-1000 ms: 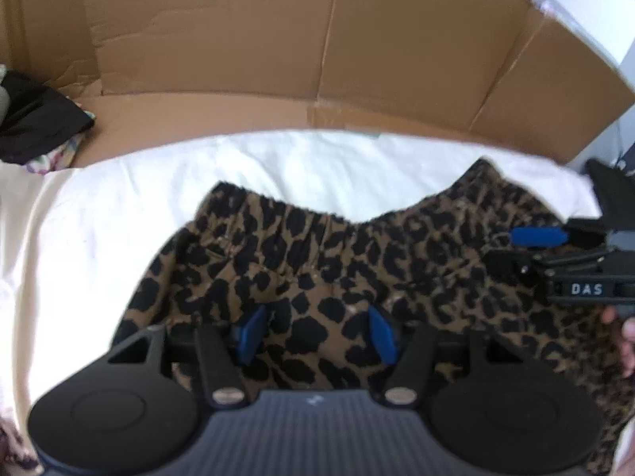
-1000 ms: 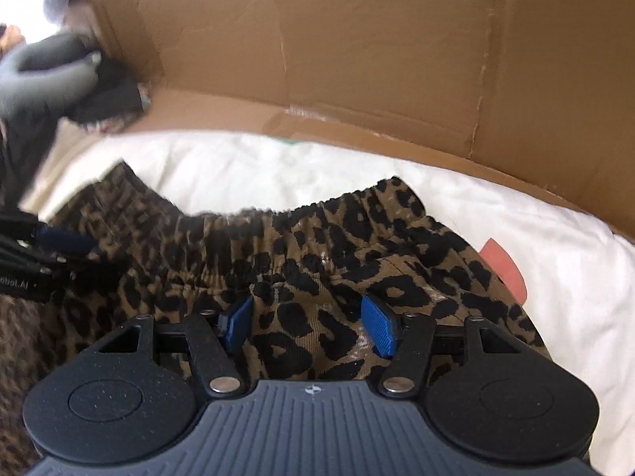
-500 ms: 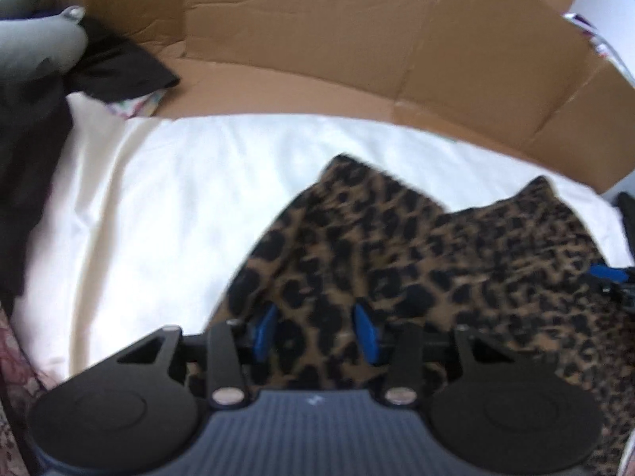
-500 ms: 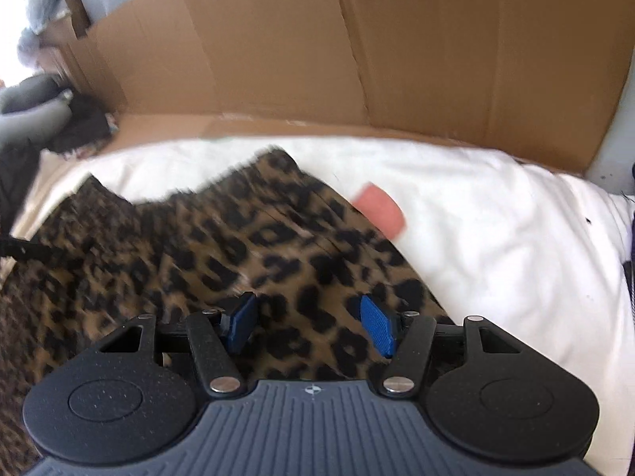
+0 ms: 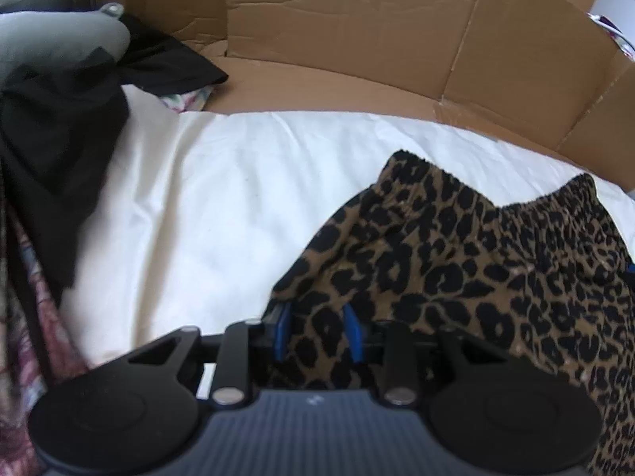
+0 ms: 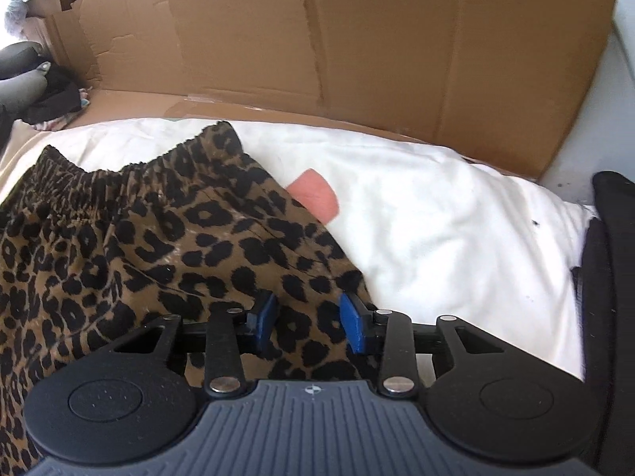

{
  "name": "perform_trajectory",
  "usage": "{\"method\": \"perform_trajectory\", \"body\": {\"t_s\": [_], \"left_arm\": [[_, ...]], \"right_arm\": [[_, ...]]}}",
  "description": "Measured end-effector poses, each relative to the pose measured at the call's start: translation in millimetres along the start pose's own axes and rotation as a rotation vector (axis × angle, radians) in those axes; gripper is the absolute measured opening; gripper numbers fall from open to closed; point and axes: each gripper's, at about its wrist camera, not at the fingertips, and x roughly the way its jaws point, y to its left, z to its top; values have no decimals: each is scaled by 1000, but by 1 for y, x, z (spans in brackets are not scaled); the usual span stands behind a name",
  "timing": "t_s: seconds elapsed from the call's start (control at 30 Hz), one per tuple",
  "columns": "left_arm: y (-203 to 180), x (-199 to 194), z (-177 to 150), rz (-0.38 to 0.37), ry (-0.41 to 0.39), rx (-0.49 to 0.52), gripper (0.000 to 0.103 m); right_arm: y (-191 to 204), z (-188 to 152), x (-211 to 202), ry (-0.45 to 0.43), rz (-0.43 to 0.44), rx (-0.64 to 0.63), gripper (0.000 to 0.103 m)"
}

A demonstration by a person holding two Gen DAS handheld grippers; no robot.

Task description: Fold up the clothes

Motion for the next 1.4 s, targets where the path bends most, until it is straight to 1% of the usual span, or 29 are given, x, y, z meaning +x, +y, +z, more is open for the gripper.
{"method": "perform_trajectory", "body": {"t_s": [0.1,0.2,0.3,0.37,0.47,0.53,0.6,0.63,0.67,0.73,0.8,0.87,0.93,0.97,1.07,1.2,1.4], "left_arm": [[3,-5,-11,-11,2,31,33],[10,-10,-19,9,15,34,33],[13,-14,-24,24,34,37,31],[11,-18,-27,29,37,49,32],[5,-27,-36,-2,30,51,34],[1,-32,-42,-23,25,53,35],[-6,-30,-51,-52,39,59,35],[-6,-26,-55,-55,52,57,35],[-7,-24,-59,-32,61,61,35],[-5,-21,-66,6,69,62,34],[1,-23,-68,20,75,53,34],[7,-26,-68,30,88,52,34],[12,-30,-68,34,99,59,31],[15,-32,-68,44,102,56,32],[26,-42,-69,73,100,45,32],[37,-61,-71,98,72,48,33],[61,-91,-69,102,60,9,33]], "right_arm": [[-6,-13,-6,-2,-4,18,41],[-9,-23,-15,2,-26,9,41],[-15,-31,-24,15,-30,25,41],[-17,-35,-33,22,-35,47,41],[-14,-40,-52,-16,-30,75,43],[-8,-46,-63,-42,4,84,43],[0,-53,-65,-36,15,83,43],[4,-57,-63,-22,26,76,43],[7,-61,-61,-8,37,69,43],[7,-68,-57,19,14,60,43],[7,-75,-52,46,-8,53,43],[-1,-79,-54,53,-28,85,43],[-7,-81,-57,58,-42,114,43],[-10,-83,-59,60,-49,129,43],[-10,-86,-70,48,-40,155,43],[-7,-85,-84,22,-28,165,44],[0,-79,-108,2,-5,164,47]]}}
